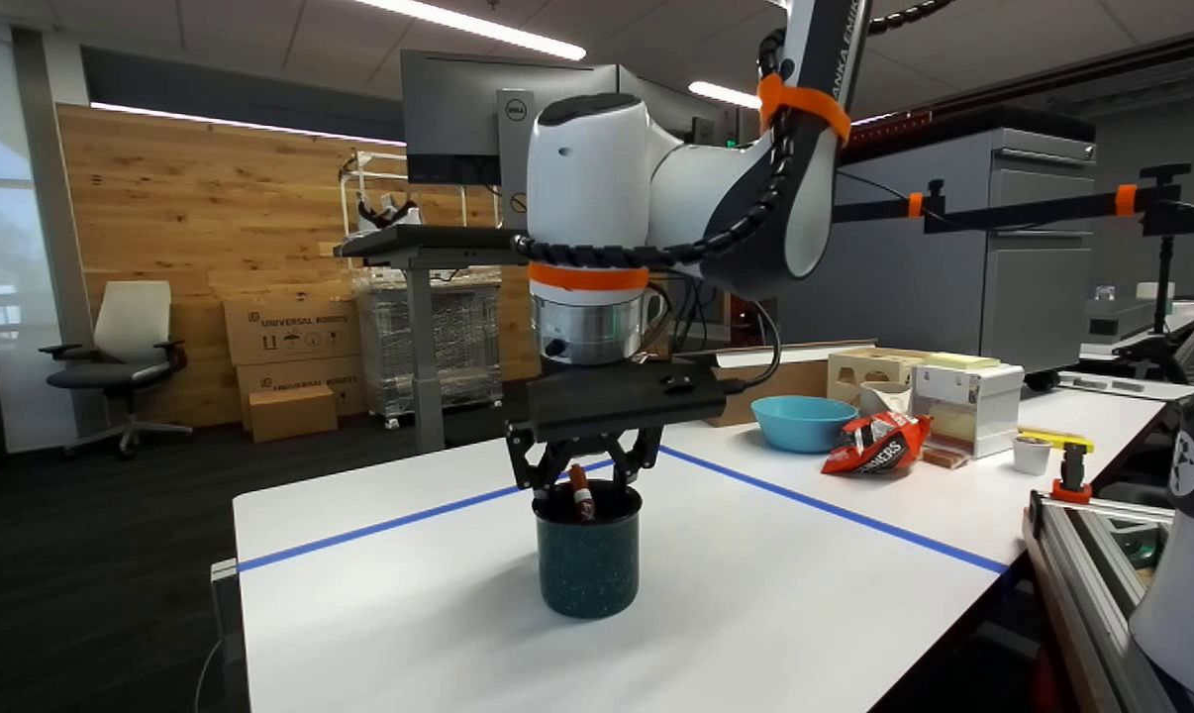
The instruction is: Remove the marker from the cup
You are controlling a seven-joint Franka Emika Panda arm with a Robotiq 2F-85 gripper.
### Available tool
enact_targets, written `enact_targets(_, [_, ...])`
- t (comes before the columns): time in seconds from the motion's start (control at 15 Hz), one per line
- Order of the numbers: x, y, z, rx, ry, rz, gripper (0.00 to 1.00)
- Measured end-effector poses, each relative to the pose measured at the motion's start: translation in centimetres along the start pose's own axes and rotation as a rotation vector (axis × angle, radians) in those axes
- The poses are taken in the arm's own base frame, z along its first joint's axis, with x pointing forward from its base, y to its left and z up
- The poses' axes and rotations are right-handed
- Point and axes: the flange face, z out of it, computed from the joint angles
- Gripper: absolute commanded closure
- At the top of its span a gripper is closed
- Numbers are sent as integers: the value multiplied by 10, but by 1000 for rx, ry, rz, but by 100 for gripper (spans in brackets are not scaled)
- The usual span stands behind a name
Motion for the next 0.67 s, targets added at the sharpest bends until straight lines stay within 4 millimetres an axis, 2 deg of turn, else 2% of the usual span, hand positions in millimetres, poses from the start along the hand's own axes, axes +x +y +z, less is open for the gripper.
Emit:
enact_targets(0.07, [0,0,3,6,-1,-14,34])
enact_targets(0.6, [7,-3,16,32,-12,-62,99])
enact_targets(0.67, [7,-4,16,35,-12,-62,100])
